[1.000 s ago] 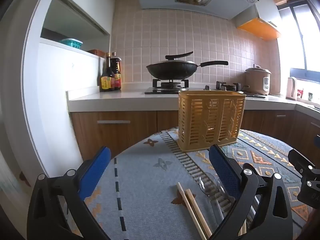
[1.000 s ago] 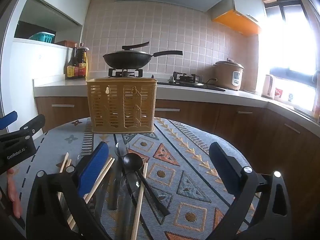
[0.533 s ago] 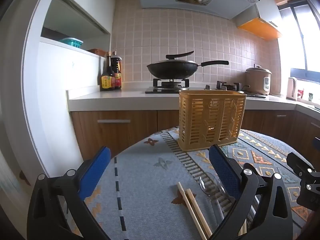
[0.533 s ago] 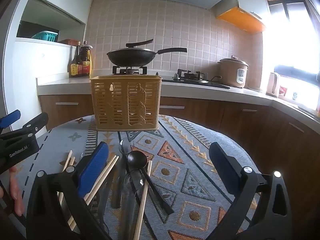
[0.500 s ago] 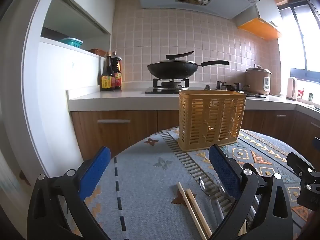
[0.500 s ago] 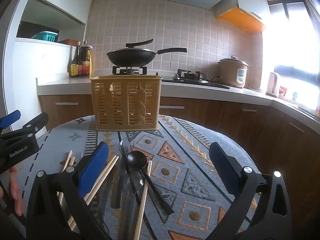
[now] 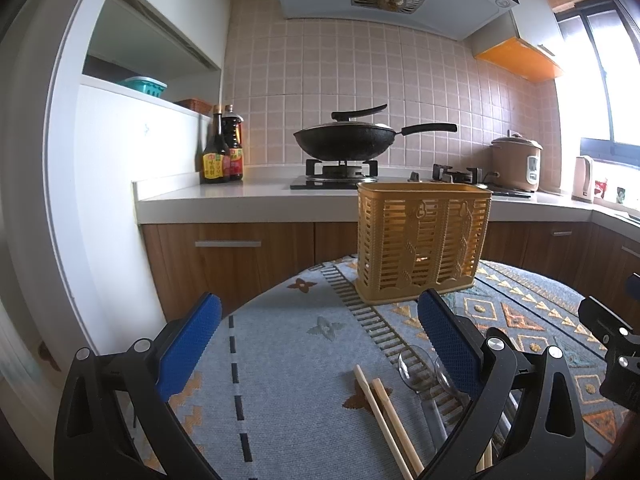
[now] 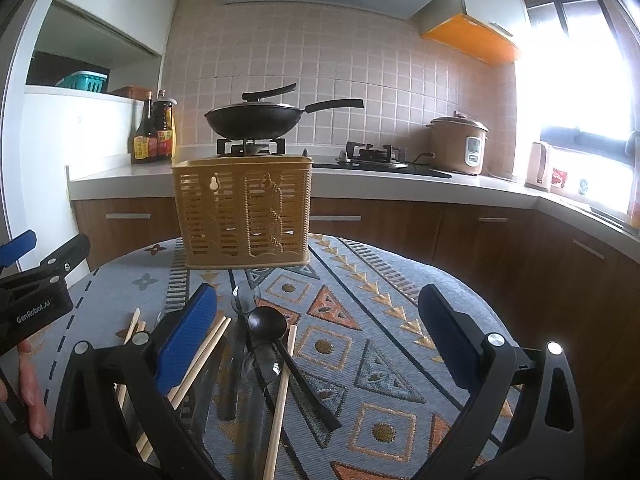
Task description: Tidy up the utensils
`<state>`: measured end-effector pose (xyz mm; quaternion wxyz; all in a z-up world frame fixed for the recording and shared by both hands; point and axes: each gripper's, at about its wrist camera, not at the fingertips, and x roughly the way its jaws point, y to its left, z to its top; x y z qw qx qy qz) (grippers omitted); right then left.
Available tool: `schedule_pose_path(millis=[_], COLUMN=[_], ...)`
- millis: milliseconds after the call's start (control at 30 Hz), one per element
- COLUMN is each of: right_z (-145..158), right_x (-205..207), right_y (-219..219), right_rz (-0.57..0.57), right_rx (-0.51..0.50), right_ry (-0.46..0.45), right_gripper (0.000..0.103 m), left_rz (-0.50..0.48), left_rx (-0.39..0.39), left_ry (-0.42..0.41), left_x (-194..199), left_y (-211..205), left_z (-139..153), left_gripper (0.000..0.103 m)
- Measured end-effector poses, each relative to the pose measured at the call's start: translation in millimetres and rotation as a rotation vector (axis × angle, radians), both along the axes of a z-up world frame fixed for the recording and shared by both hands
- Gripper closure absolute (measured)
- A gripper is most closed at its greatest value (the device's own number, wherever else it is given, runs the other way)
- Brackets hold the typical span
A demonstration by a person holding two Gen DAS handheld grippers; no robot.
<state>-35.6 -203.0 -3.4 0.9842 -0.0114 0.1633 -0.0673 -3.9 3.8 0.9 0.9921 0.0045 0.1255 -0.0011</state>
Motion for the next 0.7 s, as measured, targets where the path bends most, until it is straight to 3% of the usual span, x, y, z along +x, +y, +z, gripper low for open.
schedule_pose_path(millis=[700], right_z=[0.0], right_x=[-0.8], right_y=[0.8], right_rz=[-0.004], right_rx=[-0.009], right_ry=[-0.002], right_gripper=[0.007], left_rz=[-0.001], left_rx=[-0.001], left_ry=[-0.002], left_x=[1.6], left_y=[-2.8], left_z=[2.3], left_gripper=[0.007])
